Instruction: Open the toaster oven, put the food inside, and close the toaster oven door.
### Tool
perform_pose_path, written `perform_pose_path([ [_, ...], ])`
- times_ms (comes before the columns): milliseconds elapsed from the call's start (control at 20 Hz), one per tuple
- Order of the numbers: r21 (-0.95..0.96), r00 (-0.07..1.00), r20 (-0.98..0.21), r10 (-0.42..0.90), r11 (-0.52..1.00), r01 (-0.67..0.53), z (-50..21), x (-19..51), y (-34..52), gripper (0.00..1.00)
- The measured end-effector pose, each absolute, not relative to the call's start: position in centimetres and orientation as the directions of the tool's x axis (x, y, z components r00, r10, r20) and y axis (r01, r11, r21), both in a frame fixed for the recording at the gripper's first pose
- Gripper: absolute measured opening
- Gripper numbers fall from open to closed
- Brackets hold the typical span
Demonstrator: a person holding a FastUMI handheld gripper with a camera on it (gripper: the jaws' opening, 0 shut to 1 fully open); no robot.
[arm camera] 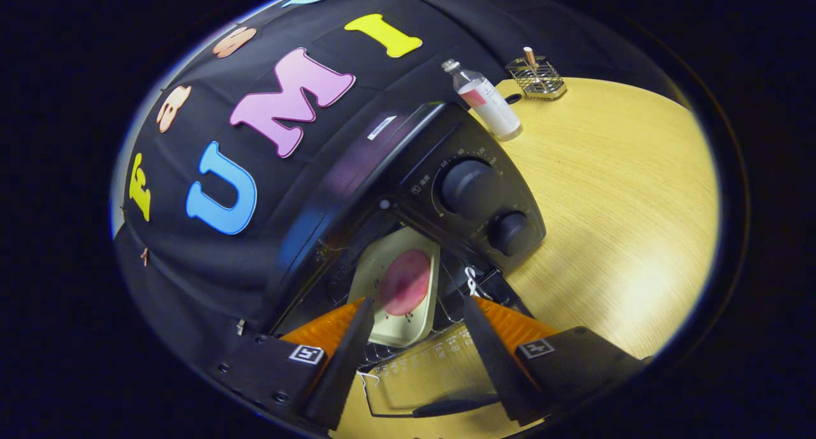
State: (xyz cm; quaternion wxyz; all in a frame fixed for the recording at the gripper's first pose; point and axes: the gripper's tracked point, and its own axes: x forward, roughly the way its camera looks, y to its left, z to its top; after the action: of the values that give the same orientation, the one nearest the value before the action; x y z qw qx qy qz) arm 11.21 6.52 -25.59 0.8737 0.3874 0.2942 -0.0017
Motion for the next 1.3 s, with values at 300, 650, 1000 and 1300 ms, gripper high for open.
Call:
perform_pose_path([
  [300, 0.519, 0.789, -0.575, 0.218, 0.842, 0.146, -25.3, 4.8, 5.0, 0.99],
  [650, 0.355, 0.717, -0.666, 0.208, 0.933, 0.06, -28.8, -2.0, 5.8, 0.99],
  [1000, 0.239, 0.662, -0.723, 0.198, 0.971, -0.029, -33.1, -2.8, 7.9, 0.99],
  [1300, 0.147, 0.67, -0.715, 0.2, 0.98, -0.135, -34.4, -0.4, 10.3, 0.99],
])
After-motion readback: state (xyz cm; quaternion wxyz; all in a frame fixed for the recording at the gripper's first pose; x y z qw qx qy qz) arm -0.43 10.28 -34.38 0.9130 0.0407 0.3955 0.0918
